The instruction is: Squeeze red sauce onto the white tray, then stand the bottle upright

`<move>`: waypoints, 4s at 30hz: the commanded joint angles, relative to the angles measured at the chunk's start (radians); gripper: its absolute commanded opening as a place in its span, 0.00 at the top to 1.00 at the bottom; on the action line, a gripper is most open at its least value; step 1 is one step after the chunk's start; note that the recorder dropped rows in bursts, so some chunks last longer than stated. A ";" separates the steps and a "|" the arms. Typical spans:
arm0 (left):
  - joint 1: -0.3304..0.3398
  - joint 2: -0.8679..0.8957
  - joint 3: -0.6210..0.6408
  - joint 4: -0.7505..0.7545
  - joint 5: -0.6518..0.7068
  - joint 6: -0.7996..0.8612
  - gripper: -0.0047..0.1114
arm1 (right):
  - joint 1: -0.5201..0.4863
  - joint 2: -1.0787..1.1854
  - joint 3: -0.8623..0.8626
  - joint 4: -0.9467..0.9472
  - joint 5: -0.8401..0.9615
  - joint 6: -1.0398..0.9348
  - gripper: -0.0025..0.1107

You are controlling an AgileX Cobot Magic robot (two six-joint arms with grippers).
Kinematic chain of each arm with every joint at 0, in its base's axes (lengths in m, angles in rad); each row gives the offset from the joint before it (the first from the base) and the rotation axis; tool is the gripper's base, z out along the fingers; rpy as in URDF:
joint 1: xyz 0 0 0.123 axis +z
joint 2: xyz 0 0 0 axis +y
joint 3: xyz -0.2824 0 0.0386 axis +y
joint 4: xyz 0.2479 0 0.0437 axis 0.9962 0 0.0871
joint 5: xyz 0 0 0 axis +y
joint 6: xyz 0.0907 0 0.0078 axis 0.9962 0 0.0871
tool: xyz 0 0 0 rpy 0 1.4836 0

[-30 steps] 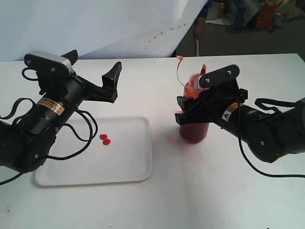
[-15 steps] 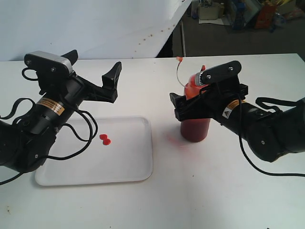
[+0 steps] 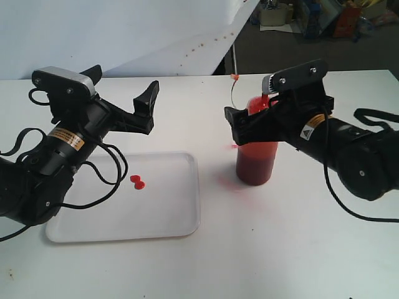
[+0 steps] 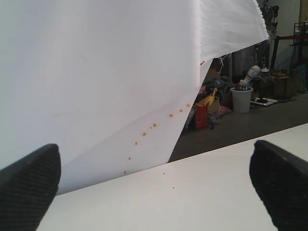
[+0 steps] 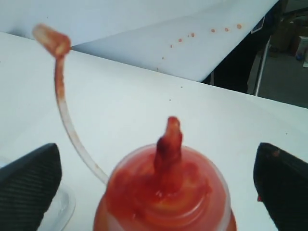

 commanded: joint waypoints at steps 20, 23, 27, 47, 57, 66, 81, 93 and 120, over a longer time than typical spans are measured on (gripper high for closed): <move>0.004 0.001 -0.003 -0.007 -0.014 0.000 0.06 | -0.005 -0.299 0.003 -0.407 0.054 0.423 0.05; 0.004 0.001 -0.003 -0.007 -0.014 0.000 0.06 | -0.005 -0.373 0.003 -0.407 0.069 0.423 0.05; 0.004 0.001 -0.003 -0.007 -0.014 0.000 0.06 | -0.005 -0.470 0.003 -0.407 0.141 0.423 0.05; 0.004 0.001 -0.003 0.018 -0.014 0.000 0.06 | -0.005 -0.915 0.003 -0.449 0.622 0.420 0.97; 0.004 -0.029 0.012 0.018 -0.014 0.000 0.06 | -0.005 -1.037 0.003 -0.470 0.750 0.393 0.98; 0.004 -0.223 0.099 0.018 -0.014 0.001 0.06 | -0.005 -1.082 0.003 -0.470 0.806 0.371 0.98; 0.004 -0.483 0.201 0.052 -0.014 0.001 0.06 | -0.005 -1.197 0.054 -0.452 0.867 0.371 0.98; 0.004 -0.581 0.201 0.136 0.087 0.001 0.70 | -0.005 -1.445 0.181 -0.447 0.868 0.373 0.98; 0.004 -0.917 0.369 0.280 0.128 -0.062 0.96 | -0.005 -1.579 0.194 -0.546 1.119 0.371 0.98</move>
